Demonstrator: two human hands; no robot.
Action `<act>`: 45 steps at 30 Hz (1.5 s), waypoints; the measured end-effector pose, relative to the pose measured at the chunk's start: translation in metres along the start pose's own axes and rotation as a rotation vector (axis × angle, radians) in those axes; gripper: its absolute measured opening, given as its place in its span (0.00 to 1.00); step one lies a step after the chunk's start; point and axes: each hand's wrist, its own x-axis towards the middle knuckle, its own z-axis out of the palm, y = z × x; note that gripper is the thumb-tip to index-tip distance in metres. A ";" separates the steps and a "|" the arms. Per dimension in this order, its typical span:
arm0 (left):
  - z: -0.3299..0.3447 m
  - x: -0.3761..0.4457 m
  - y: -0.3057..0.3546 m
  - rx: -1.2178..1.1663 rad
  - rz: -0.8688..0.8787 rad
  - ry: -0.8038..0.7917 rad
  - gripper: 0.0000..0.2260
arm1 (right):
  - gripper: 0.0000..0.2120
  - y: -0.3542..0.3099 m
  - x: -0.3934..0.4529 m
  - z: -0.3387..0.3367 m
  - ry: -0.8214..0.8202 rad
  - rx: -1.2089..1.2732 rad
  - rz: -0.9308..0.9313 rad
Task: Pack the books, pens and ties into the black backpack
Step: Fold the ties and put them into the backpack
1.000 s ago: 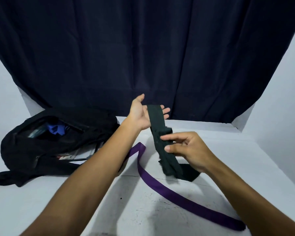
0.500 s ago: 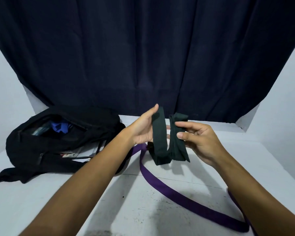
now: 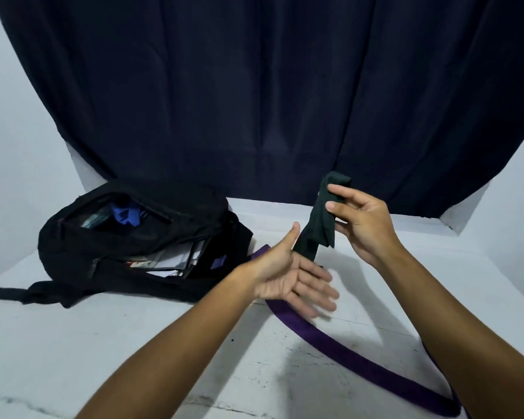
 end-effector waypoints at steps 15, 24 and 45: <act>-0.010 0.011 0.029 -0.500 0.414 0.221 0.28 | 0.15 0.037 -0.056 -0.008 -0.221 -0.115 0.156; -0.010 0.005 0.017 -0.305 0.454 0.167 0.19 | 0.16 0.028 -0.051 -0.006 -0.207 -0.133 0.058; -0.019 0.014 0.011 -0.100 0.658 0.373 0.32 | 0.14 0.024 -0.050 -0.005 -0.309 -0.064 0.104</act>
